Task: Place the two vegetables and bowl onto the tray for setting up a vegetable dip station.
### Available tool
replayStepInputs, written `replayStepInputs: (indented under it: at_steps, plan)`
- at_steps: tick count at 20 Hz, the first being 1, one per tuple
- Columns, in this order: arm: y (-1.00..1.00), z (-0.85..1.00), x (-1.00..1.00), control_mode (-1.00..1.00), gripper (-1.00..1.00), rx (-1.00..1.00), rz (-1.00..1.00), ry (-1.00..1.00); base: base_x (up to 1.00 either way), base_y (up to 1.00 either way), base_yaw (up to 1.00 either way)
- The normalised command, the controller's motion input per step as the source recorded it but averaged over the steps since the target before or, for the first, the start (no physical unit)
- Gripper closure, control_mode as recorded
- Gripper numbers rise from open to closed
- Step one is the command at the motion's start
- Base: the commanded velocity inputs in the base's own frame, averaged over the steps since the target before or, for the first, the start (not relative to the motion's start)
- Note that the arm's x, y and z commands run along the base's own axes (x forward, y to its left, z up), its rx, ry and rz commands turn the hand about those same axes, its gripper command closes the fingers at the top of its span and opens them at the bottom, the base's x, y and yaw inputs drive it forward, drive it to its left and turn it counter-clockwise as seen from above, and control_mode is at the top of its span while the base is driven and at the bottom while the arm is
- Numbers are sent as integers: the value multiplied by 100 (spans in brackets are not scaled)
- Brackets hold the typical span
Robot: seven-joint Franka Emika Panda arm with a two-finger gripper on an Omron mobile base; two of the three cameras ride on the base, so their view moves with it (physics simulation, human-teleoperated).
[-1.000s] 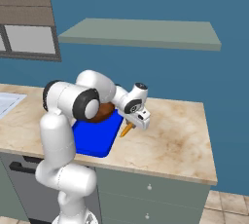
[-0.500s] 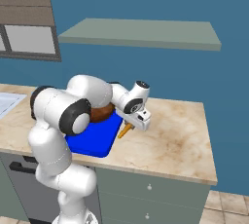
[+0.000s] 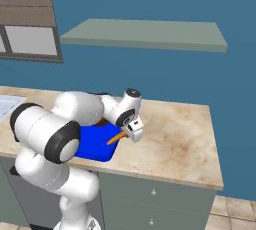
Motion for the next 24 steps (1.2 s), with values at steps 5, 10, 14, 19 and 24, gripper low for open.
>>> replayStepInputs:
  at_steps: [5,10,14,19,24]
  plan:
    - [12,-3,0,-100,100,0,-41,3,0,0,0]
    - [21,-5,0,-100,100,2,-38,0,0,0,0]
    - [24,-17,0,-100,100,8,-35,-1,0,0,0]
    - [47,-24,1,-100,100,6,-26,-6,0,0,0]
    - [53,-18,0,-100,100,0,-22,-1,0,0,0]
